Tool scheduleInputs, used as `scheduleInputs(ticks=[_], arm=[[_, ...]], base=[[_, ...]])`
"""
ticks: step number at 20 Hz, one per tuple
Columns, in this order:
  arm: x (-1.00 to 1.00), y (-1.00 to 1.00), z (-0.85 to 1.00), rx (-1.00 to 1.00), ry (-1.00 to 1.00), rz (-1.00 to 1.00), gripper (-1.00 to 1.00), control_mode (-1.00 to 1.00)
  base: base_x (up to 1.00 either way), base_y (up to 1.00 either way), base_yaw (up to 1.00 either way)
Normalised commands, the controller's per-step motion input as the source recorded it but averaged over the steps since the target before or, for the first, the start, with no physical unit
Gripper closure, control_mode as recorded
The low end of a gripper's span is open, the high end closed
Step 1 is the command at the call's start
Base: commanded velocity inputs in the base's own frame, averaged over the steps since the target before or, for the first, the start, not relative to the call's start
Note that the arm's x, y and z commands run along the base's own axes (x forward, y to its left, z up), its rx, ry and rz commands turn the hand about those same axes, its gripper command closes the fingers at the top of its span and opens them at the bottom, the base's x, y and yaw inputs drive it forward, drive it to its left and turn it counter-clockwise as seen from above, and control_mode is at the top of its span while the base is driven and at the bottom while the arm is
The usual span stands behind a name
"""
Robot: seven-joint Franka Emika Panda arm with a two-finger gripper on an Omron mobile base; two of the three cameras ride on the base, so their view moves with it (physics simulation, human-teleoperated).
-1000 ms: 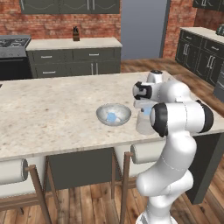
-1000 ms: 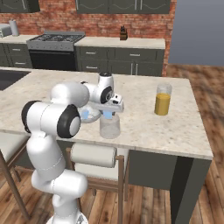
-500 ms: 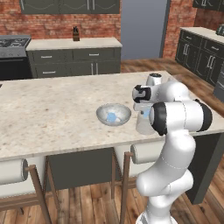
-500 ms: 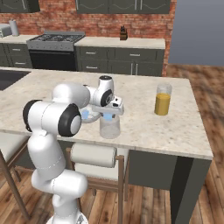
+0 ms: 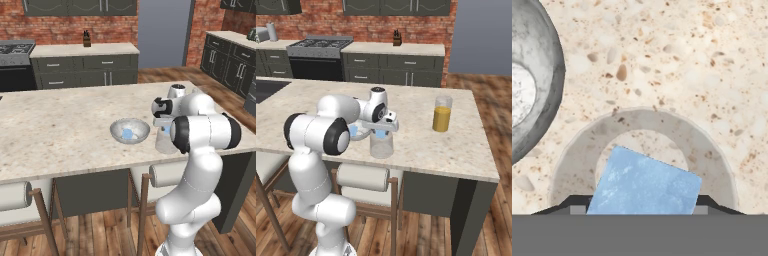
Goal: There are two ice cubes in the ice bowl. Place both ice cubes in the glass cup.
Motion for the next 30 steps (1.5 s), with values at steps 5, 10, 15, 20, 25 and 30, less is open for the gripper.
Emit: scheduleInputs(ticks=[5,10,15,20,25,30], arm=[[0.00,-0.02,-0.13,0.00,0.00,0.00,1.00,-1.00],[0.03,0.00,-0.09,0.00,0.00,0.00,1.00,-1.00],[0.13,0.00,0.00,0.00,0.00,0.00,1.00,-1.00],[0.09,0.00,0.00,0.00,0.00,0.00,-1.00,-1.00],[0.00,0.00,0.09,0.00,-0.01,0.00,-1.00,-1.00],[0.00,0.00,0.37,0.00,-0.09,0.00,-1.00,-1.00]], base=[[0.00,0.00,0.00],[0.00,0.00,0.00],[0.00,0.00,0.00],[0.00,0.00,0.00],[0.00,0.00,0.00],[0.00,0.00,0.00]])
